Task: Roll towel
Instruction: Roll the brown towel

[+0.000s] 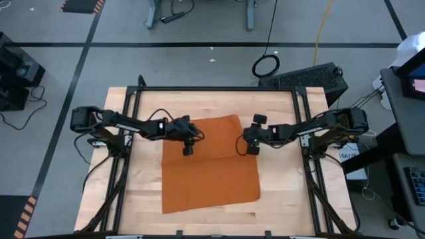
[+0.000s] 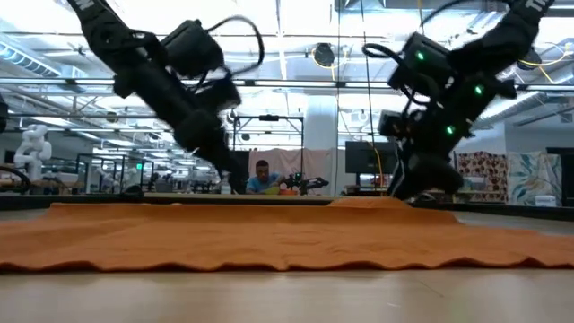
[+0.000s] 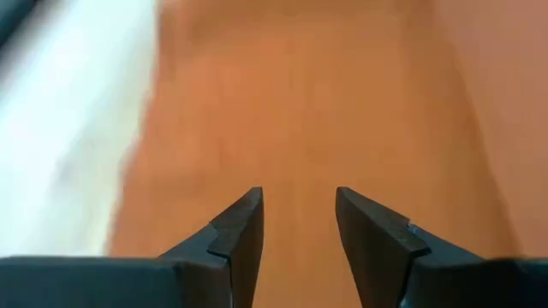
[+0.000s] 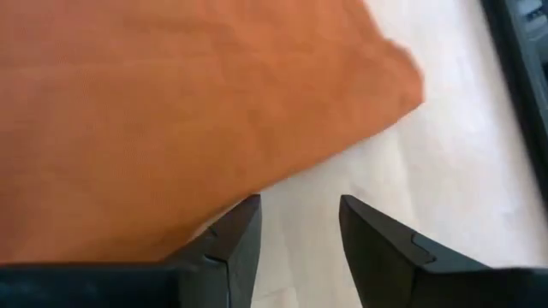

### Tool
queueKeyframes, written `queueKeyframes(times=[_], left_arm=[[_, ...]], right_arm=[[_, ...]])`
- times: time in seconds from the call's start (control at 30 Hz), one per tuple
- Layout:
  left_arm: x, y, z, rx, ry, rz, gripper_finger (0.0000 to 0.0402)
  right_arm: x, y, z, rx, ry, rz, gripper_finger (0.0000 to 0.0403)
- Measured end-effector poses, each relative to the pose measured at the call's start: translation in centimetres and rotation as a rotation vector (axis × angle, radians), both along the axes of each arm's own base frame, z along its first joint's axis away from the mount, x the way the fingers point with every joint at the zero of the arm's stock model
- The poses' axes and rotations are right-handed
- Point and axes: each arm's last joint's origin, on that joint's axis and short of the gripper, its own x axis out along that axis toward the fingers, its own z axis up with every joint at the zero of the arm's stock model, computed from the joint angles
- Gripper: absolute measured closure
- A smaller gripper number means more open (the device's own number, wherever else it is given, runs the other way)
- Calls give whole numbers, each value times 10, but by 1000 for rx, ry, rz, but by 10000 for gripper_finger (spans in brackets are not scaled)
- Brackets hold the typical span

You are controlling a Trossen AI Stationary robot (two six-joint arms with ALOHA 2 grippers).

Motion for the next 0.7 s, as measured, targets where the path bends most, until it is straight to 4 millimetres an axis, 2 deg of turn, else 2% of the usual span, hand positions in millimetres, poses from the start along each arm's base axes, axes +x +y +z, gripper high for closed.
queueKeyframes(times=[0.1,0.23,0.37,0.5,0.6,0.7], left_arm=[[16,9,8,18,-58,16,247],[29,15,-1,-8,2,18,247],[34,14,-22,-54,92,-14,247],[34,13,-42,-107,164,-49,247],[35,12,-47,-119,178,-55,247],[35,11,-47,-118,184,-61,247]], right_arm=[[10,3,14,-1,7,16,252],[9,4,16,-29,61,58,252],[11,-10,18,-40,39,33,252],[18,-39,30,-1,-83,5,252],[24,-74,47,104,-160,-5,252],[27,-110,53,238,-140,0,252]])
